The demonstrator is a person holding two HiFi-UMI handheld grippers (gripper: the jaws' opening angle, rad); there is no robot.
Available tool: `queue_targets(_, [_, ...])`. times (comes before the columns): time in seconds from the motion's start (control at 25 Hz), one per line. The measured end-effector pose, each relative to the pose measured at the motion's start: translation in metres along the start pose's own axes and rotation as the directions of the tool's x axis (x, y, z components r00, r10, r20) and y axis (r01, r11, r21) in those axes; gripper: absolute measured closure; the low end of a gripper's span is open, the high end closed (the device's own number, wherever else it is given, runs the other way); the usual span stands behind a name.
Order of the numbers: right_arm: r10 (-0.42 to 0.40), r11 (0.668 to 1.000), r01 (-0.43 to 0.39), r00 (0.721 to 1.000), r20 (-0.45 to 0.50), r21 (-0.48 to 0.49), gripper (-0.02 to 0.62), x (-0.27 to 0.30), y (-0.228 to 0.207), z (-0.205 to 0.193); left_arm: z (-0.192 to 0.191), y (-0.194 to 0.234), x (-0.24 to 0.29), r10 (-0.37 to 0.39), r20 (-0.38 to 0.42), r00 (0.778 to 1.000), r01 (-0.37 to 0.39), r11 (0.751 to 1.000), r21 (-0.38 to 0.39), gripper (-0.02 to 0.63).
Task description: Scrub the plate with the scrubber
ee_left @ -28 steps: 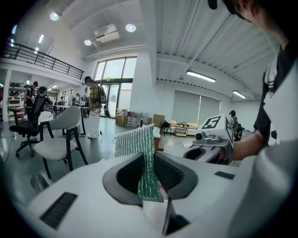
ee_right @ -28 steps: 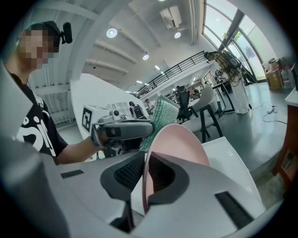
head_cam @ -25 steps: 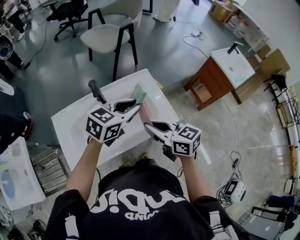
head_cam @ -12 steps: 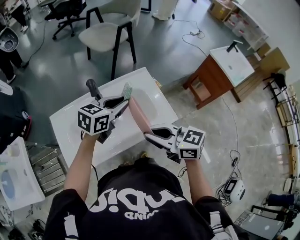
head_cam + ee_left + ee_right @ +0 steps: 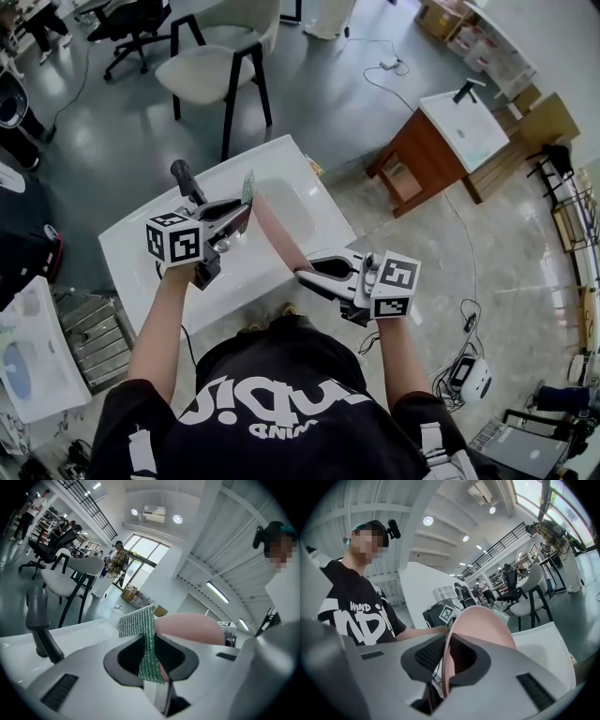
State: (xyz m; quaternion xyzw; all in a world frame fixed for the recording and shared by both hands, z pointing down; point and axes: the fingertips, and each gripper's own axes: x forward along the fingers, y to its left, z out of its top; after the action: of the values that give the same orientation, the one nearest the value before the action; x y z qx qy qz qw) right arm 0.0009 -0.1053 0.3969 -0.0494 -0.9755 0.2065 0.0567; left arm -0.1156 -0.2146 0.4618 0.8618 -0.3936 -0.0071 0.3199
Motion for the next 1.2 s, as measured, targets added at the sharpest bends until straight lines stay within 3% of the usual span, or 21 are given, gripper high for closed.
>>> queue_targets(0.28, [0.031,1.0,-0.031,0.998,0.054,0.001,0.548,-0.005,0.002,0.014,-0.006,-0.001,0.001,-0.09,0.047,0.995,0.093,0.994,-0.062,0.518])
queue_targets(0.8, [0.048,0.999,-0.051,0.988,0.147,0.015,0.551,-0.014,0.0,0.035,-0.033,-0.001,0.016,-0.124,0.042,0.991,0.128,0.985,-0.115,0.523])
queue_targets(1.2, [0.008,0.999,-0.019,0.97,0.241,0.046,0.549,-0.014,-0.016,0.05,-0.059,-0.024,0.033,-0.167,0.017,0.986,0.167,0.973,-0.16,0.525])
